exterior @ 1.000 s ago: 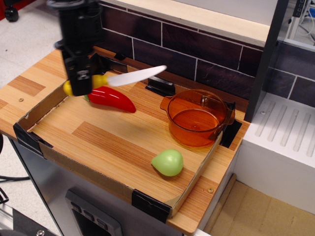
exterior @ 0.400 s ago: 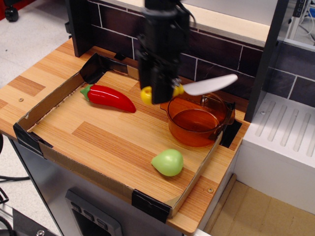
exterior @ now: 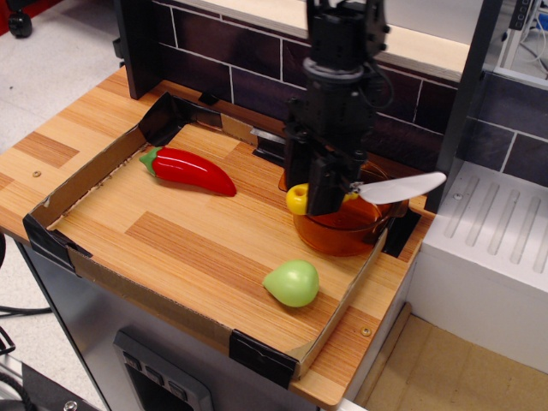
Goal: Put knife in pot
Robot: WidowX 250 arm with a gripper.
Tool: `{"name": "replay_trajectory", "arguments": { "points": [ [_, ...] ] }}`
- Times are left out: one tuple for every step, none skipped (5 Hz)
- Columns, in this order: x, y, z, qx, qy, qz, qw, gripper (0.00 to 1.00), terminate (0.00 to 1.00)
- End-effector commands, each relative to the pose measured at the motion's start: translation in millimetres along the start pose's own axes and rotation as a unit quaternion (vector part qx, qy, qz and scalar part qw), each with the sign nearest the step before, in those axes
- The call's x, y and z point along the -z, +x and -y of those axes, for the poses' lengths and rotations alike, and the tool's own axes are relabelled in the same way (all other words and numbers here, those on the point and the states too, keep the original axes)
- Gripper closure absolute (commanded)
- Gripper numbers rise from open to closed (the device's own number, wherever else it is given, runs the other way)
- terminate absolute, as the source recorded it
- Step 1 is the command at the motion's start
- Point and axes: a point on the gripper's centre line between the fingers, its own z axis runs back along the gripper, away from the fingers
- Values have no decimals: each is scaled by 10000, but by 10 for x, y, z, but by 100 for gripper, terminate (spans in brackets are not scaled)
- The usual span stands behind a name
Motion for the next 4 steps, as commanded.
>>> {"name": "replay_trajectory", "arguments": {
  "points": [
    [-127, 94, -101, -58, 108, 261, 9996, 100, 0],
    [-172, 30, -125, -49, 102, 207, 9997, 0, 0],
    [-362, -26, -107, -66, 8, 412, 9991, 0, 0],
    [-626, -147, -95, 54, -127, 835, 9964, 0, 0]
  ]
}}
